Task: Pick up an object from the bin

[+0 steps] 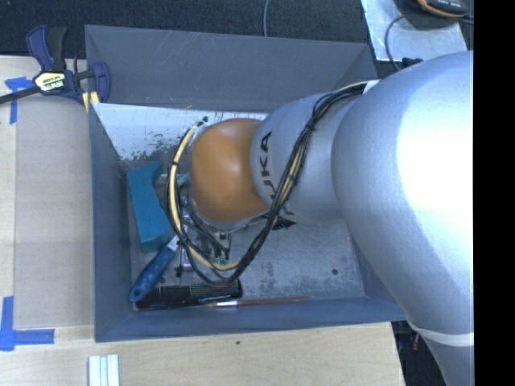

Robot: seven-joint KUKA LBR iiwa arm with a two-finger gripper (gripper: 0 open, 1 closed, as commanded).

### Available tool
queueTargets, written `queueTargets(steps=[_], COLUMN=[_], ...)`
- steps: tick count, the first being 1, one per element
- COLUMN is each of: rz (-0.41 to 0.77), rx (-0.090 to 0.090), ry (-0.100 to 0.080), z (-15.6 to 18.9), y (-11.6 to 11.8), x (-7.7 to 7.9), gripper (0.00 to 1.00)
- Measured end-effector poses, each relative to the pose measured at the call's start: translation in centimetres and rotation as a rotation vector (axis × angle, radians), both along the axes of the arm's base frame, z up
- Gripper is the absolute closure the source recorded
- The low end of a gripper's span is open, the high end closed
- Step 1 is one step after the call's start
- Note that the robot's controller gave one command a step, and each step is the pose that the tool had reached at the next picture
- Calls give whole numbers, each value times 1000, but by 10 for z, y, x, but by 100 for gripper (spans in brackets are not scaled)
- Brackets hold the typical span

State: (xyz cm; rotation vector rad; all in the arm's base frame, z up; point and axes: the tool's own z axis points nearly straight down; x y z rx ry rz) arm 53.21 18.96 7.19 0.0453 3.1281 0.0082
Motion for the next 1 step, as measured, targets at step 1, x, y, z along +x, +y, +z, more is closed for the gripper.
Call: queueTargets(steps=[1], rz=[-13], rx=[-2], ry=[4], z=[-1], y=[17], x=[11], gripper=[0])
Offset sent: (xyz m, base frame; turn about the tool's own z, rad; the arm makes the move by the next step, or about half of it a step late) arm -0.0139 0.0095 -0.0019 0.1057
